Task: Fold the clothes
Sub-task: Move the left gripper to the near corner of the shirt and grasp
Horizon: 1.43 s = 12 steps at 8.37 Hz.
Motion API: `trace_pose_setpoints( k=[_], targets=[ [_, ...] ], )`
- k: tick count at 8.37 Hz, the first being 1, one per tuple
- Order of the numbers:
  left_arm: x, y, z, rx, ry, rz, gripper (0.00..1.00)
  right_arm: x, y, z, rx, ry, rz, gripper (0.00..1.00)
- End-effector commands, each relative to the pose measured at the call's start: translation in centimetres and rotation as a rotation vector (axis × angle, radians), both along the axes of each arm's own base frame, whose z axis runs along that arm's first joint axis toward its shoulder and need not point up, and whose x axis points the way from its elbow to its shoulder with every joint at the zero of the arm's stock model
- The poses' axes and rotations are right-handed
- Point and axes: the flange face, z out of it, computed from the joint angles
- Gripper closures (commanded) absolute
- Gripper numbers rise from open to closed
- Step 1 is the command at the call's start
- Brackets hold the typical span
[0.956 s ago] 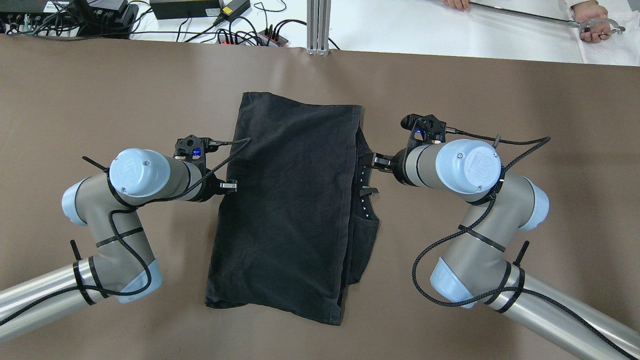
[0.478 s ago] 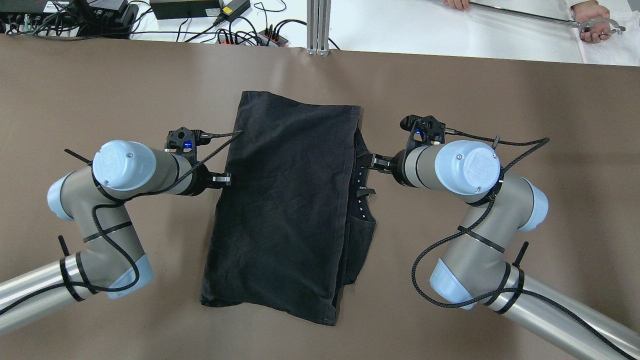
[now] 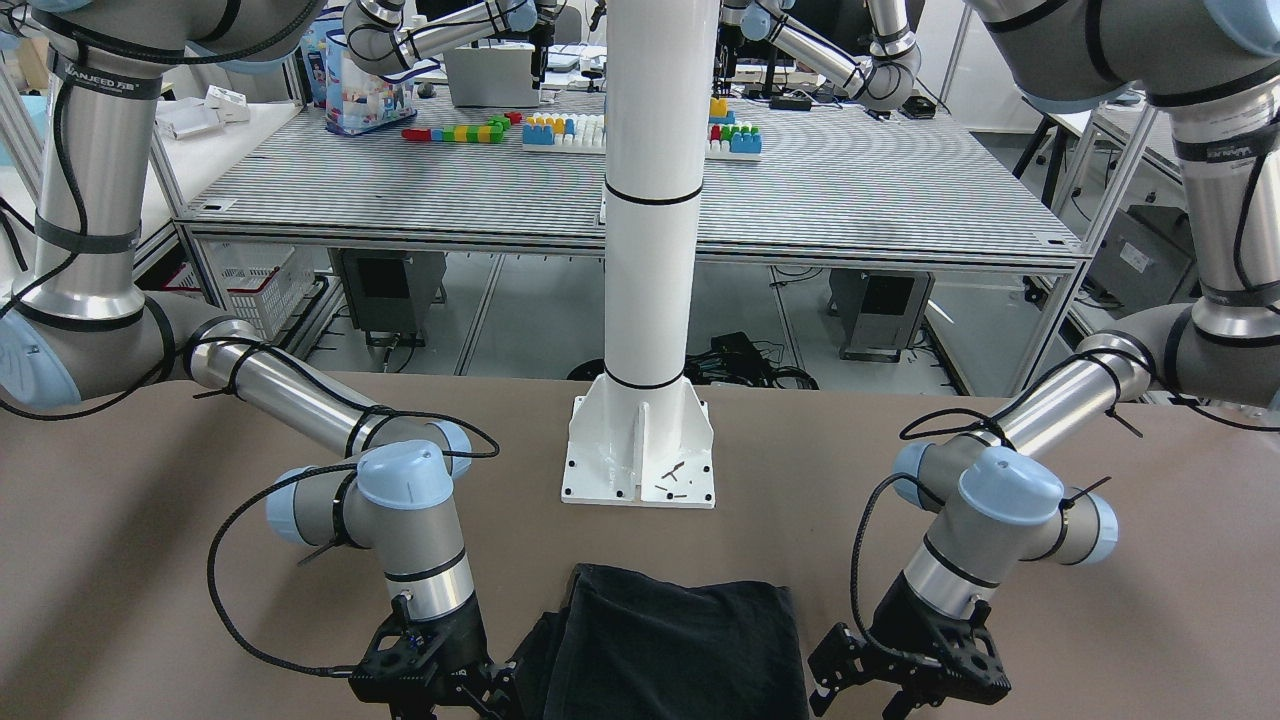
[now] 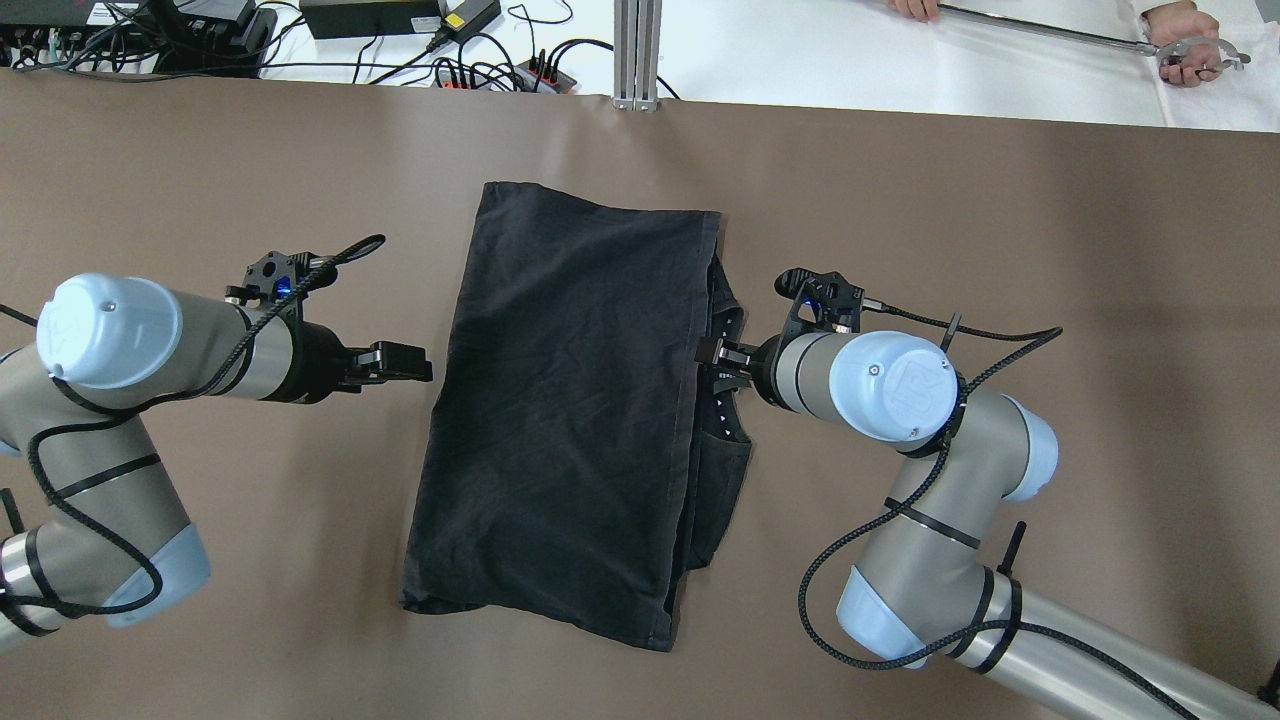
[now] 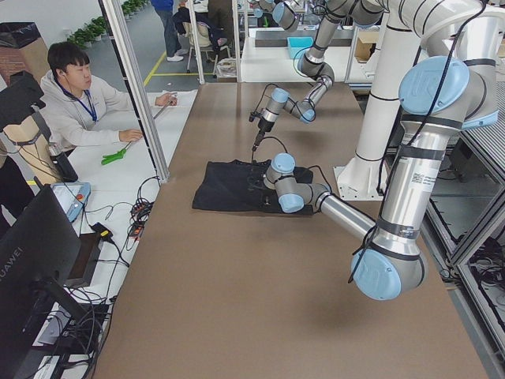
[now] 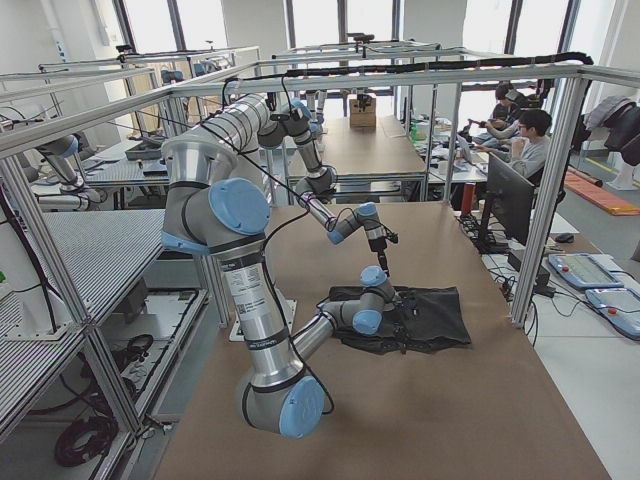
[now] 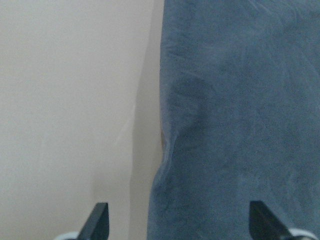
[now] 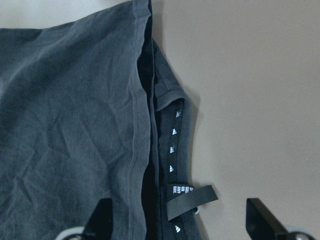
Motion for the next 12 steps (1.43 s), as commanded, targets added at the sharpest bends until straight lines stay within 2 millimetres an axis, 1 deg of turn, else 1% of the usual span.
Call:
trace_pose_setpoints(
  k=[1, 2, 3, 4, 6, 7, 10, 12],
  targets=[
    [0.6, 5.3, 2.1, -0.134, 0.137, -0.067, 0.0, -1.1, 1.1, -0.3, -0.015, -0.016, 0.015, 0.06],
    [2.1, 8.0, 3.4, -0.147, 0.175, -0.103, 0.0, -1.1, 1.1, -0.3, -0.014, -0.017, 0.015, 0.06],
    [3.5, 10.3, 4.2, -0.18, 0.198, -0.105, 0.0, -1.1, 1.1, -0.3, -0.015, -0.016, 0.015, 0.06],
    [5.2, 12.3, 4.5, -0.212, 0.21, -0.113, 0.0, -1.1, 1.1, -0.3, -0.016, -0.017, 0.016, 0.06],
    [7.9, 15.6, 4.7, -0.251, 0.22, -0.126, 0.0, -1.5, 1.7, -0.6, -0.084, -0.087, 0.051, 0.06],
    [8.5, 17.2, 5.8, -0.273, 0.204, -0.124, 0.0, -1.8, 2.0, -0.7, -0.105, -0.109, 0.061, 0.06],
    [10.5, 19.6, 6.9, -0.296, 0.187, -0.127, 0.0, -1.6, 2.0, -0.8, -0.111, -0.118, 0.068, 0.06],
    [10.7, 20.0, 6.8, -0.3, 0.192, -0.13, 0.0, -1.6, 1.9, -0.8, -0.105, -0.116, 0.079, 0.06]
  ],
)
